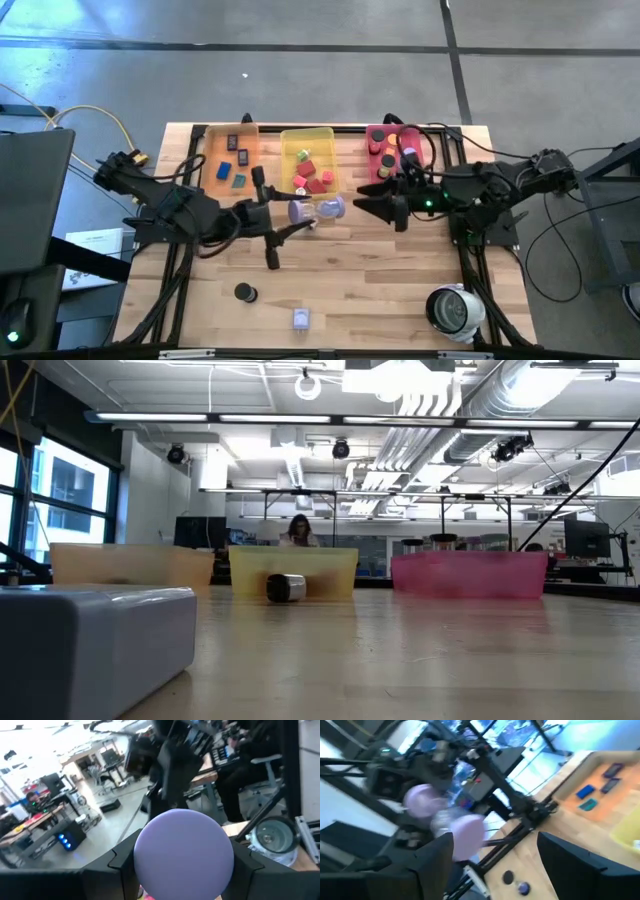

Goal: Pick & Place Office items
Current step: Put the purple sand timer into the pink bin

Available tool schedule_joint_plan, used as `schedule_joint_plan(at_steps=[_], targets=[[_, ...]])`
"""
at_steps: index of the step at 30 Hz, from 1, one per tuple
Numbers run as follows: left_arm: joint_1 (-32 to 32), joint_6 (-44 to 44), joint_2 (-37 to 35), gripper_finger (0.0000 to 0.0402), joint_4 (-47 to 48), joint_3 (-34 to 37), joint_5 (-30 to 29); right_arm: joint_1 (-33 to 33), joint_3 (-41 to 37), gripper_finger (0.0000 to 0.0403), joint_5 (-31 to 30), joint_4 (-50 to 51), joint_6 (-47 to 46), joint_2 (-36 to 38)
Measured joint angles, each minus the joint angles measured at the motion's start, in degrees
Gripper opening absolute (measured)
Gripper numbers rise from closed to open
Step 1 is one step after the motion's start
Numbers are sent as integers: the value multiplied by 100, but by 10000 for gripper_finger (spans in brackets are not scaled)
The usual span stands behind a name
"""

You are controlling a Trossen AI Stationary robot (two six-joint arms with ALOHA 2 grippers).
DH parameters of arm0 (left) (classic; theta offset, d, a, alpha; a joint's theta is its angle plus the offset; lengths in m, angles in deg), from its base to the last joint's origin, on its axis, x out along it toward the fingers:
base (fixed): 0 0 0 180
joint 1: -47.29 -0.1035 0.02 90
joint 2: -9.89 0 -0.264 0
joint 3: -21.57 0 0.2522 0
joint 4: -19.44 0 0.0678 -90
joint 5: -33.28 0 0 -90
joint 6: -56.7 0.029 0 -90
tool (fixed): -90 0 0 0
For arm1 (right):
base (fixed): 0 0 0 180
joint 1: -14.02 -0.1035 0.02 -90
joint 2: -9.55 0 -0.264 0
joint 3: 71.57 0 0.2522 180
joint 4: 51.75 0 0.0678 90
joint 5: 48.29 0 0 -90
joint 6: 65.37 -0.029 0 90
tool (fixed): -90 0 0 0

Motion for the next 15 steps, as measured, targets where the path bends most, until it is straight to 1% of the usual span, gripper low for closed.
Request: schedule_joint_plan(at_steps=[4,8,15], targets=[[149,132,-98,183,-71,0,7,149,-4,278,11,-23,-7,-87],[156,233,-195,183,-138,0,15,261,2,276,199,-482,13,-246],[94,303,-270,183,-202,0,-19,586,-5,271,1057,-1100,63,-422]])
